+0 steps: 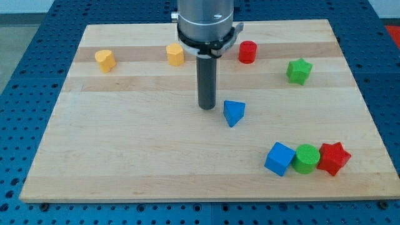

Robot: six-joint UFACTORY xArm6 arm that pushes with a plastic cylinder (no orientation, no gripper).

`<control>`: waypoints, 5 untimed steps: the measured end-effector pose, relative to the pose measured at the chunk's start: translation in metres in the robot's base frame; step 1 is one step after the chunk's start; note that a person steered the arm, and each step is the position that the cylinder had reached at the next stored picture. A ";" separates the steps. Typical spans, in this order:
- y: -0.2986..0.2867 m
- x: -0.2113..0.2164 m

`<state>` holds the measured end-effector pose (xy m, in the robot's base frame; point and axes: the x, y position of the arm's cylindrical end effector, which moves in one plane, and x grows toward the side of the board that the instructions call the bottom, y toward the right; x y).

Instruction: Move the blue triangle above the blue cube

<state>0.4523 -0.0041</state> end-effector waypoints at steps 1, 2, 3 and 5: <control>0.011 0.009; 0.069 0.004; 0.125 0.003; 0.144 0.003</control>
